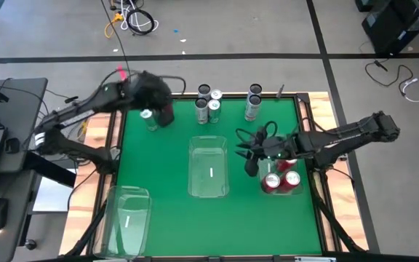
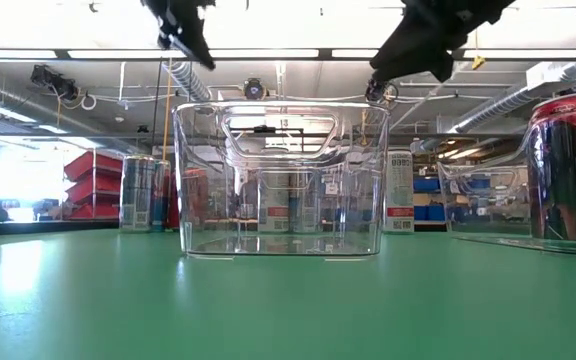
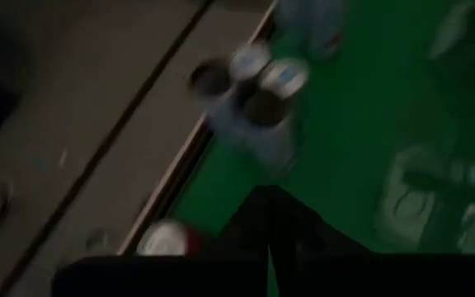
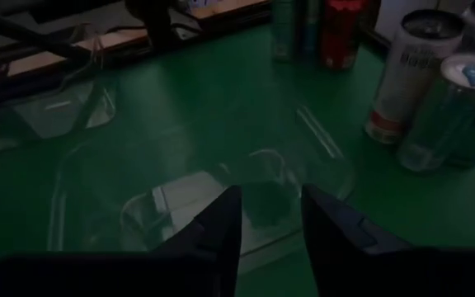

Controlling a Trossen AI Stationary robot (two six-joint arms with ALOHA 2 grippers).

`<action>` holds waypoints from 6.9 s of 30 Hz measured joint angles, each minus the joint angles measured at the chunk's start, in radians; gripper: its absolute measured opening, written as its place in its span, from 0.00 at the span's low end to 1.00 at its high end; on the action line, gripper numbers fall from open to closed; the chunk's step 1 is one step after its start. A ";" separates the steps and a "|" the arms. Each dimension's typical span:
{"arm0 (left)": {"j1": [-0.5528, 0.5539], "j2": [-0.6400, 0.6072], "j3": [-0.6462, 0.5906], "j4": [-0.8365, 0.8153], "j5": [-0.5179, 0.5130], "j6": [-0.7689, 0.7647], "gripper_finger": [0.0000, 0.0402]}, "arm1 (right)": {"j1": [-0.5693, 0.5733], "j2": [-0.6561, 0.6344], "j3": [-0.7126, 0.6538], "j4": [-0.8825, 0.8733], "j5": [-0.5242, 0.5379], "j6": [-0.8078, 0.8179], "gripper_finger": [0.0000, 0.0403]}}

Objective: Sort soda cans
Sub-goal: Put the red-black soda can into the top right transparent bin

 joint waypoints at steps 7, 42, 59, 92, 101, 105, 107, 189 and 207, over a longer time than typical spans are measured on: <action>0.192 0.234 0.192 -0.298 0.143 0.027 0.01 | -0.020 0.000 0.000 0.002 -0.007 -0.022 0.29; 0.392 0.580 0.325 -0.381 0.192 0.028 0.82 | -0.018 0.000 0.000 -0.013 -0.061 -0.095 0.31; 0.490 0.611 0.325 -0.379 0.254 0.029 0.83 | -0.018 0.000 0.000 -0.038 -0.064 -0.095 0.38; 0.457 0.631 0.226 -0.305 0.235 0.028 0.83 | -0.017 0.000 0.000 -0.039 -0.068 -0.094 0.42; 0.428 0.631 0.226 -0.253 0.196 0.054 0.78 | -0.017 0.000 0.000 -0.039 -0.068 -0.095 0.42; 0.424 0.631 0.227 -0.258 0.195 0.075 0.68 | -0.017 0.000 0.000 -0.039 -0.068 -0.094 0.42; 0.424 0.631 0.228 -0.264 0.196 0.076 0.65 | -0.017 0.000 0.000 -0.039 -0.068 -0.095 0.43; -0.263 0.884 0.794 0.160 0.457 0.053 0.65 | -0.249 -0.370 -0.051 -1.258 0.033 0.625 0.34; -0.262 0.885 0.794 0.158 0.412 0.070 0.65 | -0.302 -0.245 -0.066 -1.236 0.046 0.559 0.06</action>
